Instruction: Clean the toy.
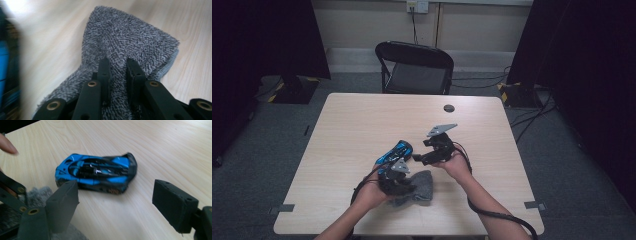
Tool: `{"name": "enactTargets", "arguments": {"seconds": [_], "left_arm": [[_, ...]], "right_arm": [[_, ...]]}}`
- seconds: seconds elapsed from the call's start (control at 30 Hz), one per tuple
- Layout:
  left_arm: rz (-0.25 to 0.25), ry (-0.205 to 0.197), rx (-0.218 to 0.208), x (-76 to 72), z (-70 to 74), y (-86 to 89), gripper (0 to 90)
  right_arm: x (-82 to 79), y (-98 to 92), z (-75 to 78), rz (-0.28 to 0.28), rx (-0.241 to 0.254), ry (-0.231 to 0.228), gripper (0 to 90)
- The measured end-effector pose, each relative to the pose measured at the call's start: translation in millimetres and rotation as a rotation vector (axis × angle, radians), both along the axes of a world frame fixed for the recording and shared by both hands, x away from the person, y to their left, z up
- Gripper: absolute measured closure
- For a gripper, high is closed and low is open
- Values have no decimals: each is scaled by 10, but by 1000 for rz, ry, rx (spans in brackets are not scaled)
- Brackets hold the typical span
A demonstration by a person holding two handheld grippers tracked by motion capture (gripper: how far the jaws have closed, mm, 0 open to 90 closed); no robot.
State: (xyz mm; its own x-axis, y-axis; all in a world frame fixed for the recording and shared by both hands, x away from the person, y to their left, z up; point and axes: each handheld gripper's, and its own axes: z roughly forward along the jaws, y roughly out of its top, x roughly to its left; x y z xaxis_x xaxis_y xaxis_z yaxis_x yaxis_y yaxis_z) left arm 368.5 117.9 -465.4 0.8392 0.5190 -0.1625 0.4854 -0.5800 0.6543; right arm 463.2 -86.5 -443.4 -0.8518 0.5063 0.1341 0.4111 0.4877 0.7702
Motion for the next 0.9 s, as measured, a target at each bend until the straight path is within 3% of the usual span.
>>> {"name": "enactTargets", "arguments": {"seconds": [0.13,0.2,0.33,0.47,0.57,0.67,0.77,0.83,0.9], "left_arm": [[112,24,-64,9,128,411,758],[171,8,-81,10,195,589,756],[273,-16,-90,31,271,868,753],[354,-28,-60,45,249,1129,751],[419,-17,-119,27,272,1370,752],[475,-36,-120,-6,261,1523,752],[522,-26,-92,2,173,1577,748],[538,-12,-75,21,109,1585,744],[547,-1,-77,36,73,1592,741]], "right_arm": [[47,252,-7,48,-15,-15,201],[66,361,-18,70,-14,-16,190],[99,582,-57,94,-34,-8,182],[128,766,-99,115,-45,-11,181],[157,848,-150,122,-79,-25,174],[191,878,-212,126,-91,-10,174],[183,912,-268,134,-116,-14,171],[158,933,-308,150,-156,-45,157],[155,927,-320,157,-154,-60,153]]}}
